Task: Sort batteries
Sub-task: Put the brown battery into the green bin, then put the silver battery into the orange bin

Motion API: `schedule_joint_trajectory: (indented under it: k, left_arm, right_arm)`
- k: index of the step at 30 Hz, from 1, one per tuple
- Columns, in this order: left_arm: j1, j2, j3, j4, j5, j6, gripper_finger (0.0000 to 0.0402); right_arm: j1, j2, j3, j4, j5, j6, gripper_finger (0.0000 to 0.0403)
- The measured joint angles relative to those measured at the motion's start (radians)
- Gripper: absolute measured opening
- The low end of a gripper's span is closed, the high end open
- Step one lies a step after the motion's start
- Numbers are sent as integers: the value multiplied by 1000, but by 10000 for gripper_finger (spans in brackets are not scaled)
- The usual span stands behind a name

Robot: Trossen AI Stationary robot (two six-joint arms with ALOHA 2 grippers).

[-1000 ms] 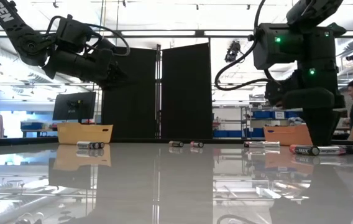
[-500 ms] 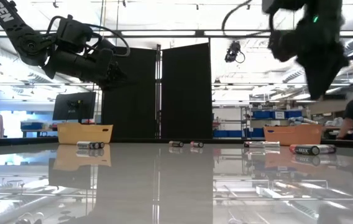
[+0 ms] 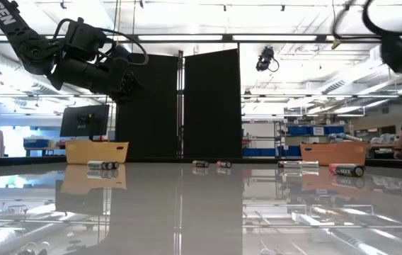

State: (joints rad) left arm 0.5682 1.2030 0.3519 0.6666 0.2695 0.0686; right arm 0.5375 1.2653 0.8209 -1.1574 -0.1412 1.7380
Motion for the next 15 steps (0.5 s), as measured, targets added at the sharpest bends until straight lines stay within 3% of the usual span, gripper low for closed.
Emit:
schedule_joint_trajectory:
  k: [6, 11, 15]
  left_arm:
    - [0, 0, 0, -7, 0, 1, 10]
    - [0, 0, 0, -8, 0, -1, 10]
    - [0, 0, 0, -8, 0, -1, 10]
  right_arm:
    - [45, 1, -109, 131, -45, 56, 60]
    - [40, 0, -124, 164, -47, 35, 119]
    - [26, 0, -103, 159, -47, -5, 139]
